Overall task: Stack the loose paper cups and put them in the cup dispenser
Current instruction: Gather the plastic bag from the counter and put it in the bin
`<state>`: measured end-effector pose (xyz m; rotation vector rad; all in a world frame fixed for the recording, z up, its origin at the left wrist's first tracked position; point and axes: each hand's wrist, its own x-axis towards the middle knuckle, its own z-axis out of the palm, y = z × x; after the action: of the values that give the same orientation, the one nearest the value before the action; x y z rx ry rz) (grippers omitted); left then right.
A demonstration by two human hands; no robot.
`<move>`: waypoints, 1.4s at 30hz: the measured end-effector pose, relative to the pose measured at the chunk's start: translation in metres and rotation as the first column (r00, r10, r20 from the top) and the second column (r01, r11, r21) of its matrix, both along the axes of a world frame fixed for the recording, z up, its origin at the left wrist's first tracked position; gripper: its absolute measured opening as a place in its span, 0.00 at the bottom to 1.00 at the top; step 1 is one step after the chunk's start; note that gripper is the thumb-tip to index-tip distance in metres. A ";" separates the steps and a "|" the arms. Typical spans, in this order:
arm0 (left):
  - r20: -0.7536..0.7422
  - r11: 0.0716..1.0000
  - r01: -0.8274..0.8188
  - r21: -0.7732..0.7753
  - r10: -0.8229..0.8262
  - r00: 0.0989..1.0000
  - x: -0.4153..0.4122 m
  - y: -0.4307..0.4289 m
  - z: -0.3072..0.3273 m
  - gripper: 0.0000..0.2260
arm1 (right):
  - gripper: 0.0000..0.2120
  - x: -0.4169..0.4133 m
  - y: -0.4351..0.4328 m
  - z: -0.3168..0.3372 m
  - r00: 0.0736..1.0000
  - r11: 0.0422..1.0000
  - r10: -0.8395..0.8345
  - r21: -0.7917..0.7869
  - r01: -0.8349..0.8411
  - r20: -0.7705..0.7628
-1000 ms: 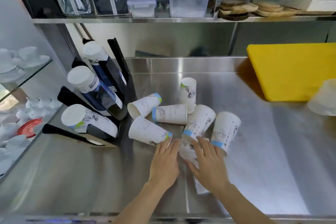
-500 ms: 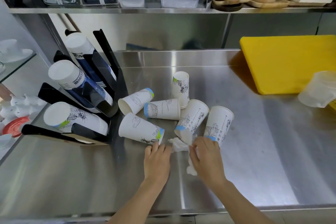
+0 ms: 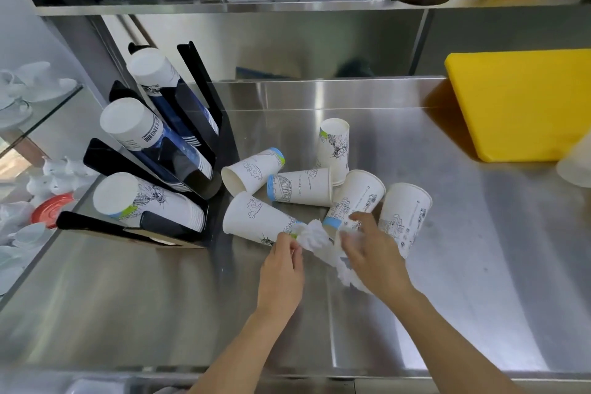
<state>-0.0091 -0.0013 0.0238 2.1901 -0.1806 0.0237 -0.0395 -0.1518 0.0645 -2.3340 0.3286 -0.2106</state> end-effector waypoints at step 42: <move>-0.070 0.416 -0.909 -0.021 0.906 0.416 -0.173 0.264 -0.062 0.10 | 0.10 -0.043 0.302 -0.067 0.463 0.461 0.859 0.061 -0.885 0.221</move>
<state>-0.1816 0.2625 -0.0384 1.9543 1.0826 0.5913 -0.0821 0.1499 -0.0027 -1.9898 -0.9426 0.1527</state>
